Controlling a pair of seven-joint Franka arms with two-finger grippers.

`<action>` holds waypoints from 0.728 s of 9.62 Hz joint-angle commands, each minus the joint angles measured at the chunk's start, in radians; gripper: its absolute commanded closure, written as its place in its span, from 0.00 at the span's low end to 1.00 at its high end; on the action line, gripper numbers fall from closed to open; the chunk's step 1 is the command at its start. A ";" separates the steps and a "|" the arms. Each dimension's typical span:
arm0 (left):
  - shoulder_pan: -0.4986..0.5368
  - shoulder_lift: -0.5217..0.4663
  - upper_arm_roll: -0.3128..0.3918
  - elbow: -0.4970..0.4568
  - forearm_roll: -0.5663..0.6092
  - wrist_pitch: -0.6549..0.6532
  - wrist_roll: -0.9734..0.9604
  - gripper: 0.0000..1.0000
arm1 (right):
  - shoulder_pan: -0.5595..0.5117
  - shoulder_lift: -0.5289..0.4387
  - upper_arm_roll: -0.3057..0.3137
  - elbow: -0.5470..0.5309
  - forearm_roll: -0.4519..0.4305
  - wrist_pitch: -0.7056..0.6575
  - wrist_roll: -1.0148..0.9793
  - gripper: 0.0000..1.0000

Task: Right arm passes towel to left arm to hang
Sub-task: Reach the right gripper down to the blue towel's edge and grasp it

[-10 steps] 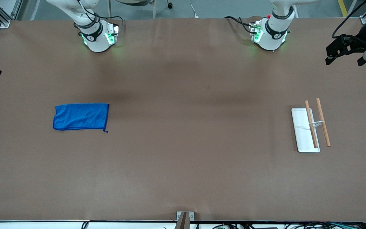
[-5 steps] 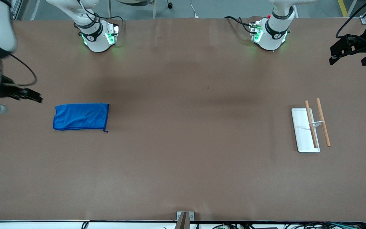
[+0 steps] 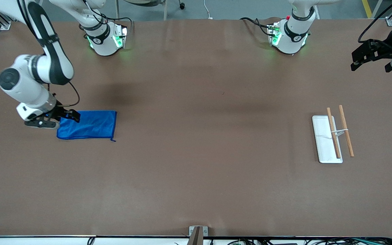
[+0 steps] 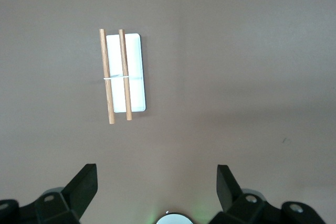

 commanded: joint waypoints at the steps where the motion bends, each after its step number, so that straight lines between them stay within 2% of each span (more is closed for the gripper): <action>1: 0.000 0.019 -0.002 -0.003 0.012 -0.017 0.016 0.00 | -0.005 0.076 -0.001 -0.056 -0.019 0.166 -0.011 0.06; 3: 0.000 0.019 -0.002 -0.003 0.006 -0.017 0.015 0.00 | -0.008 0.088 -0.001 -0.073 -0.045 0.187 -0.025 0.18; 6: 0.003 0.019 -0.002 -0.002 0.002 -0.017 0.018 0.00 | -0.017 0.121 -0.001 -0.092 -0.045 0.207 -0.022 0.22; 7: 0.001 0.019 -0.002 -0.002 0.002 -0.017 0.018 0.00 | -0.018 0.136 -0.001 -0.092 -0.045 0.233 -0.022 0.27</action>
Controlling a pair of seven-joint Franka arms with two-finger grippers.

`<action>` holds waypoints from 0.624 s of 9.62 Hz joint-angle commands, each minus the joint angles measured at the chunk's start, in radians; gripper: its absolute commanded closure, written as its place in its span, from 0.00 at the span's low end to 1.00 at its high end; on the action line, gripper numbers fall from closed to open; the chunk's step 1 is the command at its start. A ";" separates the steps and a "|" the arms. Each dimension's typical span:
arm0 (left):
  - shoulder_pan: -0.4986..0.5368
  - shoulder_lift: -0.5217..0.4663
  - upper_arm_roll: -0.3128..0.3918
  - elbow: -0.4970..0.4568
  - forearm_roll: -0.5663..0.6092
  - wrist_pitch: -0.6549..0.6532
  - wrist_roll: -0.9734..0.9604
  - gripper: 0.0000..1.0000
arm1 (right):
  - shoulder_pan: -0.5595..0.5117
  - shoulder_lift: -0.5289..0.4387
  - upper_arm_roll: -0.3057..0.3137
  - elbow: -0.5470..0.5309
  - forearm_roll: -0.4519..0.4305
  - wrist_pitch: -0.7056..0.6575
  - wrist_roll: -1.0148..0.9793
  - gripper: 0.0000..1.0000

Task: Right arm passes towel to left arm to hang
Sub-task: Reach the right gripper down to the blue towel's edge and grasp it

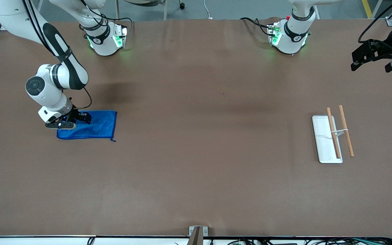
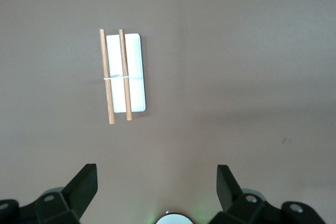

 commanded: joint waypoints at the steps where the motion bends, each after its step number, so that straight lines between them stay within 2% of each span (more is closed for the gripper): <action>1: 0.003 0.019 -0.002 -0.002 0.000 -0.017 0.019 0.00 | -0.020 0.026 0.004 -0.018 -0.012 0.056 -0.009 0.36; 2: 0.003 0.019 -0.002 -0.002 0.000 -0.017 0.019 0.00 | -0.020 0.024 0.005 -0.018 -0.012 0.045 -0.001 0.72; 3: 0.003 0.019 -0.002 -0.002 0.002 -0.017 0.019 0.00 | -0.022 0.020 0.005 -0.016 -0.012 0.025 0.015 0.92; 4: 0.005 0.019 0.000 -0.002 0.000 -0.017 0.021 0.00 | -0.016 -0.006 0.007 -0.007 -0.010 -0.036 0.063 0.99; 5: 0.005 0.019 0.001 -0.002 0.000 -0.017 0.021 0.00 | 0.000 -0.046 0.010 0.019 -0.010 -0.141 0.130 1.00; 6: 0.005 0.020 0.001 -0.002 0.000 -0.017 0.022 0.00 | 0.004 -0.072 0.045 0.052 -0.010 -0.227 0.153 1.00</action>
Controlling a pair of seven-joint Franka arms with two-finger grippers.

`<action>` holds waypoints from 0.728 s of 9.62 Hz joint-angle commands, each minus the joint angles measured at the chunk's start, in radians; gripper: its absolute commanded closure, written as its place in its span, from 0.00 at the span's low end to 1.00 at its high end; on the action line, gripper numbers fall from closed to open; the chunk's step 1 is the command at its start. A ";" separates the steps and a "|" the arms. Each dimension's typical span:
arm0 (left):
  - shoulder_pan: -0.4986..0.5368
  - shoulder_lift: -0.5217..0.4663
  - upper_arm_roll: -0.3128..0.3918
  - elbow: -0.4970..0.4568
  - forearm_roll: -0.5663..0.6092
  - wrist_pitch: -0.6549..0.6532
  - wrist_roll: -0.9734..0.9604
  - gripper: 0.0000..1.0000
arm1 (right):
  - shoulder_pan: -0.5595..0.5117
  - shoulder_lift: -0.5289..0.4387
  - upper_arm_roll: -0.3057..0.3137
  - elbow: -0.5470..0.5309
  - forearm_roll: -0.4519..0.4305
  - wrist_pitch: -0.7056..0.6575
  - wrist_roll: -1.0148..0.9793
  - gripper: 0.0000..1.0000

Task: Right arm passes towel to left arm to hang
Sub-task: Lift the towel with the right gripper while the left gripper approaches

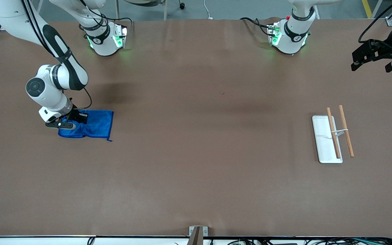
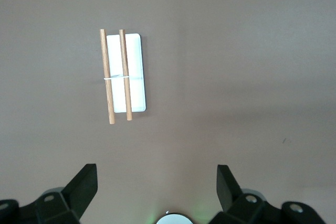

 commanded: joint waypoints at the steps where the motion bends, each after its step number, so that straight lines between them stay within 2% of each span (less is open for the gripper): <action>1: 0.004 0.020 0.000 -0.003 0.000 -0.015 0.022 0.00 | 0.006 -0.100 0.056 0.064 -0.010 -0.198 0.072 1.00; 3: 0.005 0.026 0.000 -0.003 0.000 -0.015 0.022 0.00 | 0.009 -0.133 0.073 0.272 -0.007 -0.547 0.072 1.00; 4: 0.005 0.028 0.000 -0.003 -0.001 -0.015 0.021 0.00 | 0.009 -0.133 0.115 0.393 -0.003 -0.682 0.074 1.00; 6: 0.002 0.032 -0.001 0.017 -0.003 -0.017 0.024 0.00 | 0.009 -0.131 0.189 0.527 -0.003 -0.795 0.100 1.00; 7: 0.004 0.063 -0.006 0.016 -0.059 -0.015 0.027 0.00 | 0.009 -0.131 0.230 0.546 0.005 -0.808 0.104 1.00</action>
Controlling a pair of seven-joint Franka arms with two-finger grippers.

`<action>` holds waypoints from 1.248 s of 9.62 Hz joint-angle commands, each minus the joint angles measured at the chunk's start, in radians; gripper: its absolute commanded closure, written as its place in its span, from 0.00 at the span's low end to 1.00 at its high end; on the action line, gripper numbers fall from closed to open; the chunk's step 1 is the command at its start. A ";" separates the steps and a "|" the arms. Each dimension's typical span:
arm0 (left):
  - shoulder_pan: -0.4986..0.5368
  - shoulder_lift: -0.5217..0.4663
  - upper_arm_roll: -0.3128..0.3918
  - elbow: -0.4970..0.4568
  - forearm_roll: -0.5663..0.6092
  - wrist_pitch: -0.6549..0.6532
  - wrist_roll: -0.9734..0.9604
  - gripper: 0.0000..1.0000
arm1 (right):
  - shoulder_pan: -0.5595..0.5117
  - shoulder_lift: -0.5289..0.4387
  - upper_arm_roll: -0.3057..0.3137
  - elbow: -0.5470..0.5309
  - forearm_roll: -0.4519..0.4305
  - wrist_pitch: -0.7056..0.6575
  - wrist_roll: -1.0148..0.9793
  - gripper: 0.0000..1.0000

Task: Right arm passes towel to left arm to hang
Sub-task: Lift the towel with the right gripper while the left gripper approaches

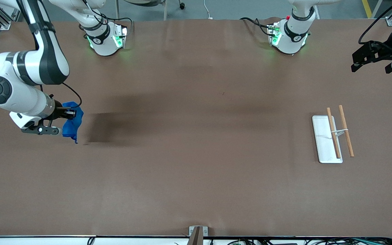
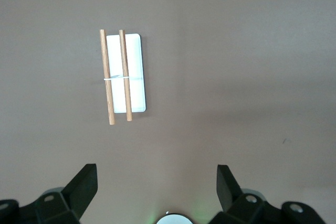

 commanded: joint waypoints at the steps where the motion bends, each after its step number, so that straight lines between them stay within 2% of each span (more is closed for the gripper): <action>1: 0.004 0.085 -0.002 0.001 -0.176 -0.003 0.054 0.00 | -0.011 0.018 0.106 0.035 0.081 -0.001 0.030 1.00; 2: 0.024 0.123 0.000 -0.006 -0.287 0.018 0.068 0.00 | -0.008 0.021 0.117 0.032 0.226 0.059 0.028 1.00; 5: 0.032 0.273 -0.005 -0.019 -0.557 0.086 0.123 0.00 | 0.007 0.044 0.239 0.027 0.617 0.255 0.030 1.00; 8: 0.034 0.424 -0.008 -0.069 -0.887 0.092 0.209 0.00 | 0.023 0.061 0.348 0.032 0.946 0.402 0.030 1.00; 10: 0.000 0.494 -0.013 -0.133 -1.111 0.101 0.226 0.00 | 0.021 0.073 0.443 0.035 1.095 0.504 0.030 1.00; 11: -0.014 0.540 -0.022 -0.149 -1.186 0.099 0.260 0.00 | 0.021 0.075 0.485 0.058 1.194 0.541 0.030 1.00; 12: -0.014 0.568 -0.063 -0.184 -1.276 0.098 0.287 0.00 | 0.023 0.075 0.511 0.076 1.295 0.565 0.028 1.00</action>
